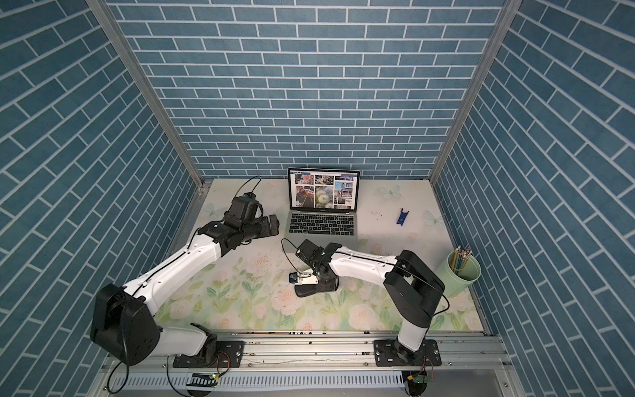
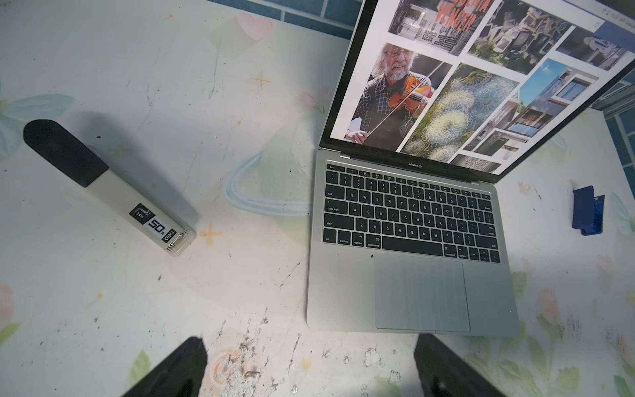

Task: Remove the wireless mouse receiver from the laptop
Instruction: Insert the USB plug into the mouse.

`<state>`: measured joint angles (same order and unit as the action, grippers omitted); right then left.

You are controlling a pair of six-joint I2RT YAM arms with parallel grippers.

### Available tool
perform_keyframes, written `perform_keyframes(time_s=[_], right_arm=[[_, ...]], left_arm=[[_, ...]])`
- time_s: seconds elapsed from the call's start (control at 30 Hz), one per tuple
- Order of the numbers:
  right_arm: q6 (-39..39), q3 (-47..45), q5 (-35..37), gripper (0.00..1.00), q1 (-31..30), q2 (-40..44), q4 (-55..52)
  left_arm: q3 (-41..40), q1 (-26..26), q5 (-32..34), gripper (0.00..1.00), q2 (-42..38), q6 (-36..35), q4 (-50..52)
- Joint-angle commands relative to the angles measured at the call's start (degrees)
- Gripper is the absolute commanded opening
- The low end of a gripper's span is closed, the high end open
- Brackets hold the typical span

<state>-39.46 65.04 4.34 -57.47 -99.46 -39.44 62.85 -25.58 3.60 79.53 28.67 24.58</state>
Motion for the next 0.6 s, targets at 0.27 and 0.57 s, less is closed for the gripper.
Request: perform_keyframes(time_s=[0.27, 0.57], right_arm=[[-1.59, 1.90, -0.27, 0.24, 0.17, -1.10, -2.32], [-2.01, 2.20, -0.21, 0.28, 0.19, -1.11, -2.54]], left_arm=[[0.39, -0.21, 0.34, 1.00, 1.16, -0.67, 0.12], [0.16, -0.22, 0.44, 1.00, 1.16, -0.65, 0.05]])
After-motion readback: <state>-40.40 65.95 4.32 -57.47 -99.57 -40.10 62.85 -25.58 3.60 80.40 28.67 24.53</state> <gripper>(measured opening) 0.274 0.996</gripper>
